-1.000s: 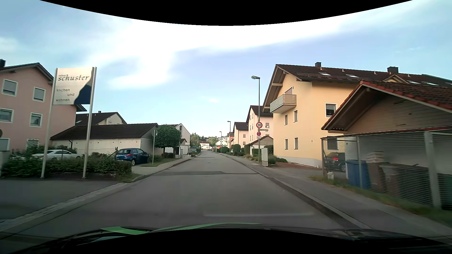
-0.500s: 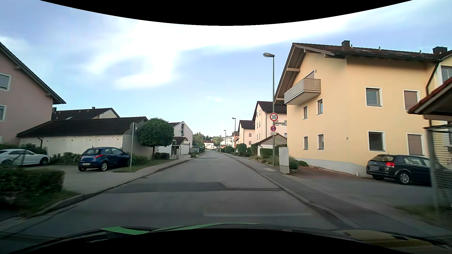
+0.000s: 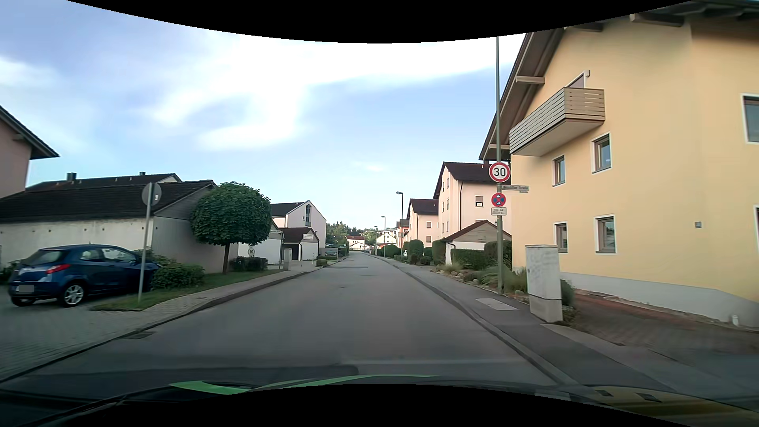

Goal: Follow the waypoints while adhering to traffic rules and regulations

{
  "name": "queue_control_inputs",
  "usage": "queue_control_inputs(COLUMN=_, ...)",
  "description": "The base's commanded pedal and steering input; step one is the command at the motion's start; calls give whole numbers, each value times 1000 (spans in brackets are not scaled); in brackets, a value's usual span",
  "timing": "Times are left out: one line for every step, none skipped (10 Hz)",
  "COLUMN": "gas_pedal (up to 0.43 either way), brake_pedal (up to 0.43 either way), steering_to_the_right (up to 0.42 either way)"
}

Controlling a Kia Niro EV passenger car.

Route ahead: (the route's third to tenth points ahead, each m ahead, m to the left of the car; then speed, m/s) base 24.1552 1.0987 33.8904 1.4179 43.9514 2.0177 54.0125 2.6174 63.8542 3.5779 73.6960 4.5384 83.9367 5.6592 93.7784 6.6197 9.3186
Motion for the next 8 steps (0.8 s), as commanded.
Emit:
queue_control_inputs(gas_pedal=0, brake_pedal=0, steering_to_the_right=-16)
queue_control_inputs(gas_pedal=0, brake_pedal=0, steering_to_the_right=-15)
queue_control_inputs(gas_pedal=0, brake_pedal=0, steering_to_the_right=-15)
queue_control_inputs(gas_pedal=0, brake_pedal=0, steering_to_the_right=-14)
queue_control_inputs(gas_pedal=0, brake_pedal=0, steering_to_the_right=-15)
queue_control_inputs(gas_pedal=0, brake_pedal=0, steering_to_the_right=-16)
queue_control_inputs(gas_pedal=0, brake_pedal=0, steering_to_the_right=-16)
queue_control_inputs(gas_pedal=8, brake_pedal=0, steering_to_the_right=-16)
